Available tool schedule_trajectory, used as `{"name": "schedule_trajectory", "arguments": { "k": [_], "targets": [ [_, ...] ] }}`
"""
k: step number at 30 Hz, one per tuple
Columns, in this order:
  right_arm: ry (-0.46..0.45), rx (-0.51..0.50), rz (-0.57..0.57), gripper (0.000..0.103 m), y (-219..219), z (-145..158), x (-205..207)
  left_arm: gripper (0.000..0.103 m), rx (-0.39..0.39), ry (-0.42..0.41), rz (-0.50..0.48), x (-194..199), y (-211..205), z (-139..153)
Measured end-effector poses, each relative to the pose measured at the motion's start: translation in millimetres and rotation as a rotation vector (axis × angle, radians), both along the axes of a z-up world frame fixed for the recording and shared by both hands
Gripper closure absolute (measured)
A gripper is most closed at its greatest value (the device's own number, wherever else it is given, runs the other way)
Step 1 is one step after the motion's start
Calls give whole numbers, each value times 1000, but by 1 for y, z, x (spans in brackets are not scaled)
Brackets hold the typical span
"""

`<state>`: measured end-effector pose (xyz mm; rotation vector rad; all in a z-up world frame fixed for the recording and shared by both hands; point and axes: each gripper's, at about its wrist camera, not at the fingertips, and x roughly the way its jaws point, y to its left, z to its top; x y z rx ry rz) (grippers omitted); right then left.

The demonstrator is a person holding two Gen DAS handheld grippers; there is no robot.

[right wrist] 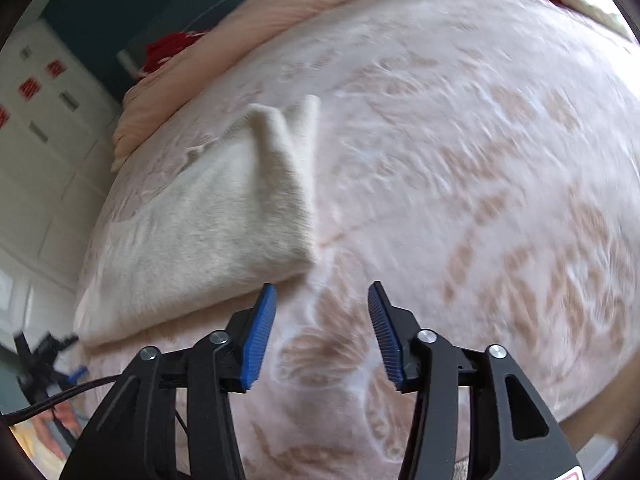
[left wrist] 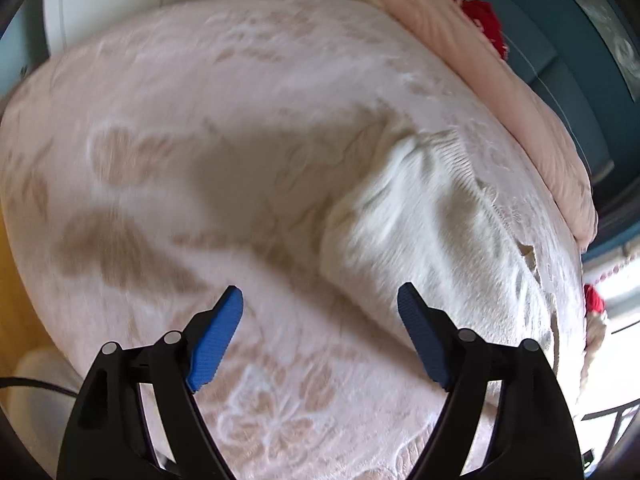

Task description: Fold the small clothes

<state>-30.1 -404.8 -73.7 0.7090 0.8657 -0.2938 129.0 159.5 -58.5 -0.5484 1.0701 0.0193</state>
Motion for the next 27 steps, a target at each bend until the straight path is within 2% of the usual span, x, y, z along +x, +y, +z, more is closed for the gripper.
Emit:
{"name": "schedule_trajectory", "arguments": {
  "k": [4, 6, 10, 11, 12, 14, 15, 16, 17, 18, 20, 24, 27],
  "targets": [
    [-28, 117, -21, 47, -7, -13, 10, 22, 1, -7, 4, 11, -16, -3],
    [-37, 145, -24, 43, -6, -16, 20, 21, -16, 30, 27, 25, -23, -12],
    [-91, 215, -6, 38, -3, -20, 47, 17, -74, 25, 100, 39, -22, -17],
    [-100, 241, -17, 33, -3, -22, 53, 17, -109, 16, 109, 44, -22, -18],
    [-105, 258, -28, 29, -4, -23, 57, 17, -127, 16, 116, 49, -22, -21],
    [-114, 279, -46, 29, -6, -28, 69, 20, -126, 21, 127, 57, -23, -24],
    [-118, 283, -51, 32, -7, -29, 74, 25, -113, 30, 139, 60, -23, -24],
    [-124, 287, -54, 41, -9, -28, 79, 42, -103, 27, 136, 63, -23, -22],
    [-131, 298, -46, 80, -10, -27, 83, 59, -96, 31, 126, 65, -24, -21],
    [-139, 335, -33, 80, -12, -27, 87, 68, -108, 38, 100, 68, -23, -19],
    [-173, 336, -31, 81, -11, -14, 88, 79, -128, 38, 85, 65, -19, -14],
    [-212, 256, 28, 84, -5, 35, 80, 86, -135, 16, 27, 46, -10, 21],
    [-176, 162, 97, 84, 4, 65, 56, 86, -116, 38, -17, 21, -1, 37]
  ]
}}
